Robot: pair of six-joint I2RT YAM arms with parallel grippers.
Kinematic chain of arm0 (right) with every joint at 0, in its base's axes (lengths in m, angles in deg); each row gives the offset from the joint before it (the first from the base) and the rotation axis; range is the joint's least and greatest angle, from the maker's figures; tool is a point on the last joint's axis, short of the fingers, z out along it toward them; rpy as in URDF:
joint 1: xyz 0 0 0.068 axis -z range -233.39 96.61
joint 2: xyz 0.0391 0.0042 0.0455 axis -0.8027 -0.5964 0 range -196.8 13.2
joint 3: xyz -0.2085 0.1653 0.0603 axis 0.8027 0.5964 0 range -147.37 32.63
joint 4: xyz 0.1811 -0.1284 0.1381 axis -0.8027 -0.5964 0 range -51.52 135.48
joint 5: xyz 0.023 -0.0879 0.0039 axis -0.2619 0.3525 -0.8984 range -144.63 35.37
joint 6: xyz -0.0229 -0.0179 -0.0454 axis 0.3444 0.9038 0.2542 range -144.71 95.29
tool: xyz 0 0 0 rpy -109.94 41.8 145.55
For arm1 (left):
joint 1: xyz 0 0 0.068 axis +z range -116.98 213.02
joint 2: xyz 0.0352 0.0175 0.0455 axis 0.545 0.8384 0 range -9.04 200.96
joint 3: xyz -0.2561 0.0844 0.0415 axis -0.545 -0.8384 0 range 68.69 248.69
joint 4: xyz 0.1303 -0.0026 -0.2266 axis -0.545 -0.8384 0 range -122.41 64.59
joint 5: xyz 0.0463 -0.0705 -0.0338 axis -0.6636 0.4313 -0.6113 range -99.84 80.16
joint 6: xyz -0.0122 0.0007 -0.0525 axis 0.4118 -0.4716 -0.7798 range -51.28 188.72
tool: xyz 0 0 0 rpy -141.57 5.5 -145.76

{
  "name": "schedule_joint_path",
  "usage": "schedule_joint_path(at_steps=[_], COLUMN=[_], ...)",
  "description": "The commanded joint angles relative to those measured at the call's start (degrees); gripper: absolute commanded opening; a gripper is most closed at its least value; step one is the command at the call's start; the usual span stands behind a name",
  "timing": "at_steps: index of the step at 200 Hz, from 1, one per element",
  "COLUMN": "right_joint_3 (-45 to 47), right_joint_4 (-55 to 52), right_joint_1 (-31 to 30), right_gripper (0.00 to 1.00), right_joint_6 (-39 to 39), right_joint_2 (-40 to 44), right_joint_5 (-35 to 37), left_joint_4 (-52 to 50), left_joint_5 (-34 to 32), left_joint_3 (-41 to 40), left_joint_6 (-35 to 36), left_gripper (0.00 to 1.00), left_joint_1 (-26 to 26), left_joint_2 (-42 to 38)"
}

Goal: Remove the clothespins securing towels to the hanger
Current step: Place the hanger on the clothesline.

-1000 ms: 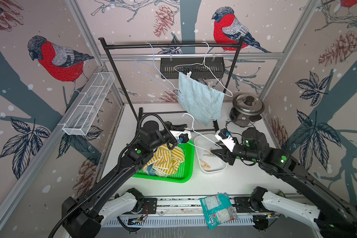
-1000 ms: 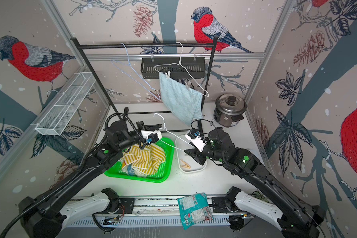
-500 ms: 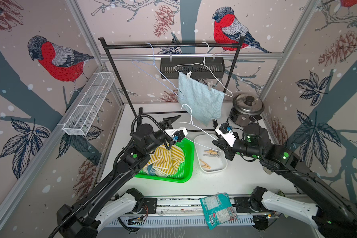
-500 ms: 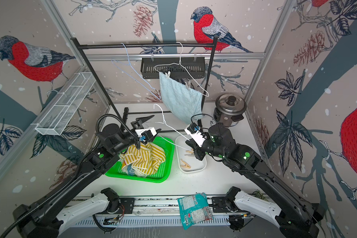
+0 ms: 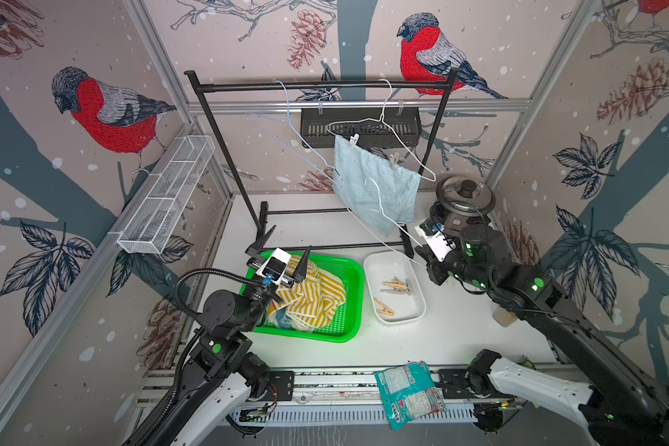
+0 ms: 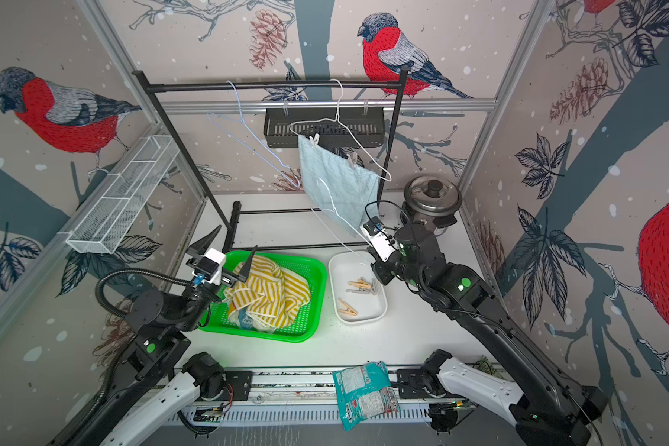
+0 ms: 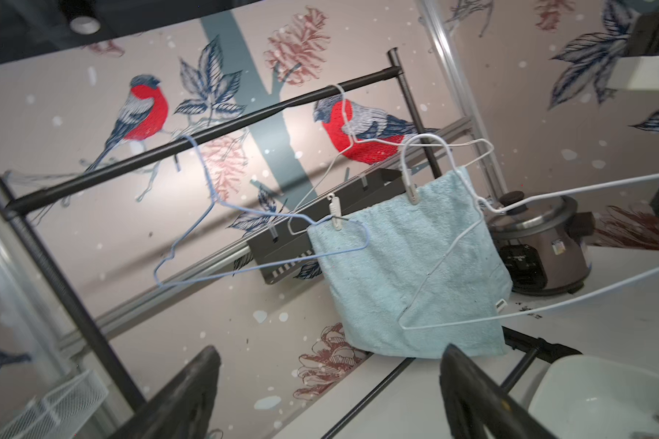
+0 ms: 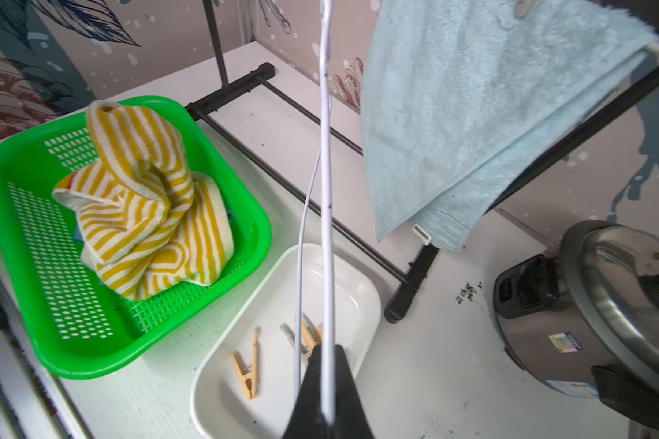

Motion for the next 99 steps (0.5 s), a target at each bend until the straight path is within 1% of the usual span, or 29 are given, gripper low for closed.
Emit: schedule_joint_path(at_steps=[1, 14, 35, 49, 75, 99], right_joint_3=[-1.24, -2.53, -5.37, -7.39, -10.26, -14.59], right_joint_4=[8.27, 10.68, 13.78, 15.86, 20.33, 22.37], right_joint_1=[1.91, 2.7, 4.29, 5.82, 8.58, 9.96], right_gripper=[0.0, 0.0, 0.0, 0.0, 0.0, 0.0], right_joint_6=[1.16, 1.84, 3.39, 4.12, 3.95, 4.34], right_joint_2=[-2.26, -5.0, -9.47, -12.14, -16.04, -21.35], right_joint_5=[-2.71, -4.2, -6.77, -9.36, -14.58, -19.4], left_joint_4=[0.87, 0.96, 1.92, 2.3, 1.95, 1.13], left_joint_5=[-9.46, -10.32, -9.78, -9.69, -9.28, -7.26], left_joint_3=[-3.35, -5.97, -8.58, -8.46, -6.5, -5.37], left_joint_6=[-12.71, -17.25, -20.57, -20.12, -16.59, -14.57], left_gripper=[0.89, 0.89, 0.89, 0.89, 0.89, 0.9], left_joint_1=[0.05, 0.05, 0.05, 0.11, 0.07, 0.1], left_joint_2=[-2.3, -2.99, -2.57, -1.68, 0.65, 2.92])
